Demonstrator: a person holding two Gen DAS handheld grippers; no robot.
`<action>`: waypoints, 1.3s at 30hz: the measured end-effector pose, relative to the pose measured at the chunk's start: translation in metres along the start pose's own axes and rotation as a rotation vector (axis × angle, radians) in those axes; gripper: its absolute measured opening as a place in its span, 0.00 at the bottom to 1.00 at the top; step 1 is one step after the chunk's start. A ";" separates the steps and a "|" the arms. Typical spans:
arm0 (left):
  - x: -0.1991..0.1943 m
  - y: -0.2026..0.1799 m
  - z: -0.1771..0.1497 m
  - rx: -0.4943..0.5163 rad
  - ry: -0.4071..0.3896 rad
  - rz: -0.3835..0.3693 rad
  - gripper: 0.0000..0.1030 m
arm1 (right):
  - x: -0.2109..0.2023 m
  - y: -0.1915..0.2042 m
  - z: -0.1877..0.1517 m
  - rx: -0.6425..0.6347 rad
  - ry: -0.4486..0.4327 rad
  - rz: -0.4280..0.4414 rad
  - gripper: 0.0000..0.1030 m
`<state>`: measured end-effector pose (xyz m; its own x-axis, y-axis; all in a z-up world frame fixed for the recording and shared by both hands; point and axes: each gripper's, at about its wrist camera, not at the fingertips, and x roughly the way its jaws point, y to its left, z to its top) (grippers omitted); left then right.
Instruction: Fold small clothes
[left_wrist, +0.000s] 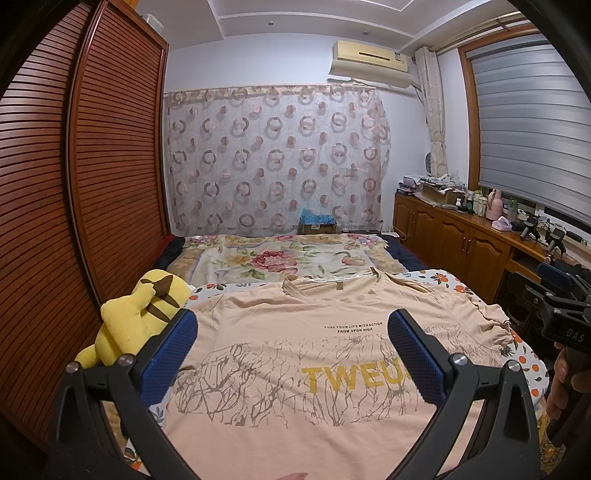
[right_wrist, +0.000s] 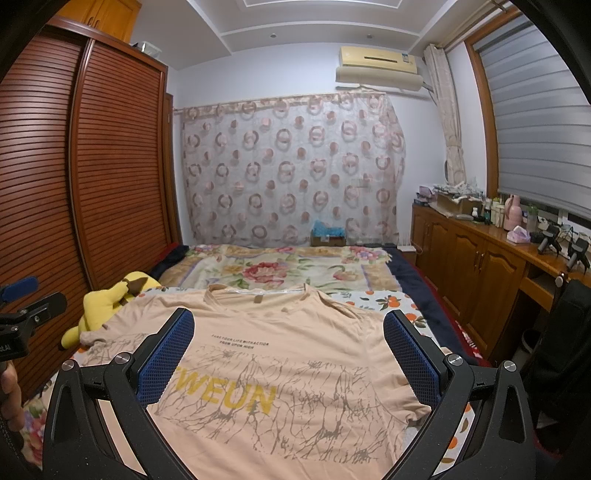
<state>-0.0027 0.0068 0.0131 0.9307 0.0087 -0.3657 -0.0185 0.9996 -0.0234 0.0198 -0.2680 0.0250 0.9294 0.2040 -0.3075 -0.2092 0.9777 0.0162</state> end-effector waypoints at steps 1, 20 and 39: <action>0.000 0.001 0.001 0.000 0.000 0.000 1.00 | 0.000 0.000 0.000 -0.001 0.001 0.000 1.00; -0.001 0.001 0.001 0.002 -0.004 0.001 1.00 | -0.001 -0.001 0.000 0.001 0.002 0.002 1.00; 0.000 0.002 0.002 0.005 0.001 0.003 1.00 | 0.003 -0.006 -0.004 0.005 0.007 0.009 1.00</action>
<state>-0.0020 0.0093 0.0154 0.9302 0.0114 -0.3670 -0.0193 0.9997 -0.0178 0.0222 -0.2737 0.0200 0.9254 0.2120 -0.3142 -0.2157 0.9762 0.0233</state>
